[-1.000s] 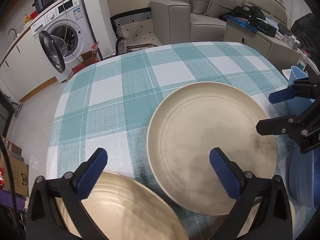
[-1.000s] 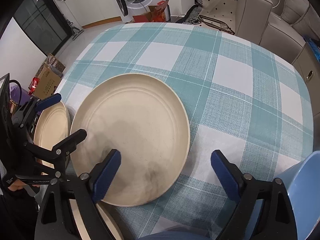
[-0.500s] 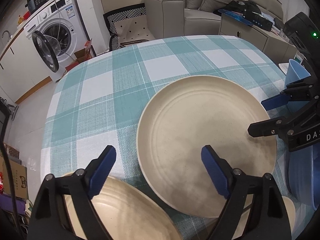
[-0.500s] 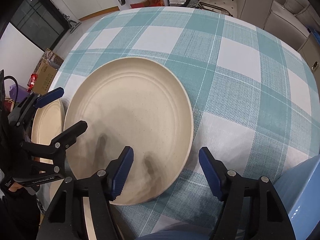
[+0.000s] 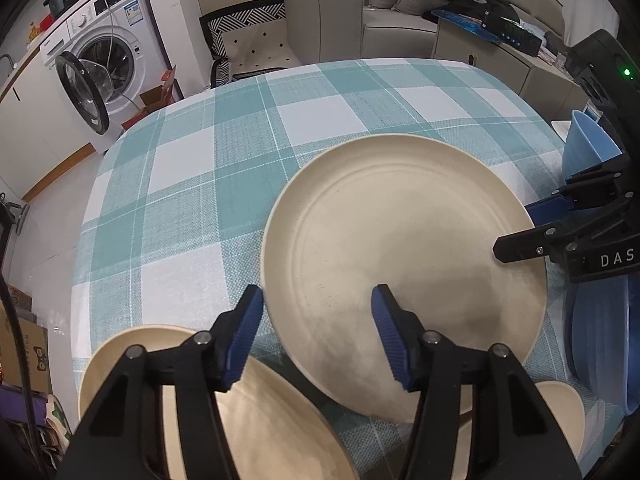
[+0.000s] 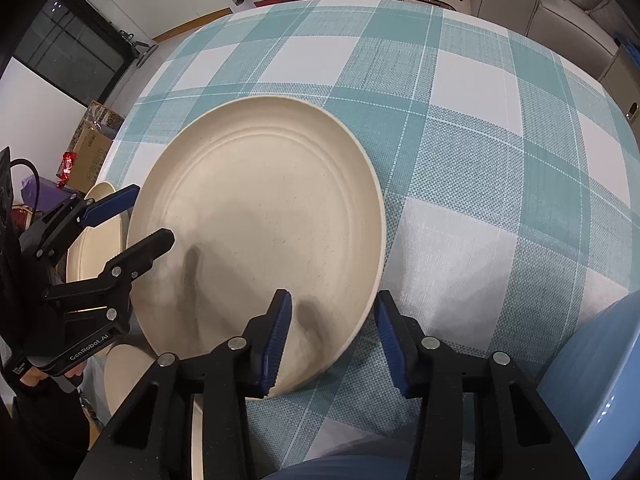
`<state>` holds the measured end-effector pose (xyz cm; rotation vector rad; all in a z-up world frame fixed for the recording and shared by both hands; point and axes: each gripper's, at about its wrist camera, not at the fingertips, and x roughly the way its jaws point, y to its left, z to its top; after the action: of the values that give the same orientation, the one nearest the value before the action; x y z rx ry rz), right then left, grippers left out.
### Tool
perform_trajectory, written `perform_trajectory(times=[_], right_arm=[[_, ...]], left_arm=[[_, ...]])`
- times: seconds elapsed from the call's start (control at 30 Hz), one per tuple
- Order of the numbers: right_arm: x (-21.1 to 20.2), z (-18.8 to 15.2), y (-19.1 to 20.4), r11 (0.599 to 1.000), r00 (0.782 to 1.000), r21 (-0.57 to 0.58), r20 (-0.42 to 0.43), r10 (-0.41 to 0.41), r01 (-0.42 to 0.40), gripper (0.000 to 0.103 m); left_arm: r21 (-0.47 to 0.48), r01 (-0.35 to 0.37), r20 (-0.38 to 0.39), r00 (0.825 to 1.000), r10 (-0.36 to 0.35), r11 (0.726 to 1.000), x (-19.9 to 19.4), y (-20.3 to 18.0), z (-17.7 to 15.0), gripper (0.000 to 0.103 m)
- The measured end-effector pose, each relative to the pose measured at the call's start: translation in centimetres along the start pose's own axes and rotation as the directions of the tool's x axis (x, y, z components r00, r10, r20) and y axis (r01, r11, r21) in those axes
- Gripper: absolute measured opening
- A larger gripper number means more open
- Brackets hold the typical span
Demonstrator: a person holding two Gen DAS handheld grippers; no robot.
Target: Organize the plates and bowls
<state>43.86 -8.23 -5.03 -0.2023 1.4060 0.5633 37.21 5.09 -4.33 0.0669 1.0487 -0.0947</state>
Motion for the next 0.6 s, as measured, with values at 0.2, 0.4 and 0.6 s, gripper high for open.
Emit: perform_trajectory(times=[0.2,0.4,0.6], right_arm=[[0.2,0.1,0.2,1.000,1.000,0.010,0.003,-0.014,0.014,0.035],[0.0,-0.1,-0.3,0.999,1.000,0.026,0.000,-0.025,0.025,0.025],[-0.5,-0.4,-0.3,0.999,0.999,0.037,0.012,-0.032,0.031,0.021]], left_arm=[[-0.008,-0.009,-0.003,1.000,0.009,1.000,-0.2,0.3,-0.1,0.043],[-0.024,-0.001,-0.006,1.000,0.001,1.000,-0.6,0.6,-0.1,0.038],[-0.024,-0.004,0.009,1.000,0.004,1.000,-1.2,0.5,0.0,0.038]])
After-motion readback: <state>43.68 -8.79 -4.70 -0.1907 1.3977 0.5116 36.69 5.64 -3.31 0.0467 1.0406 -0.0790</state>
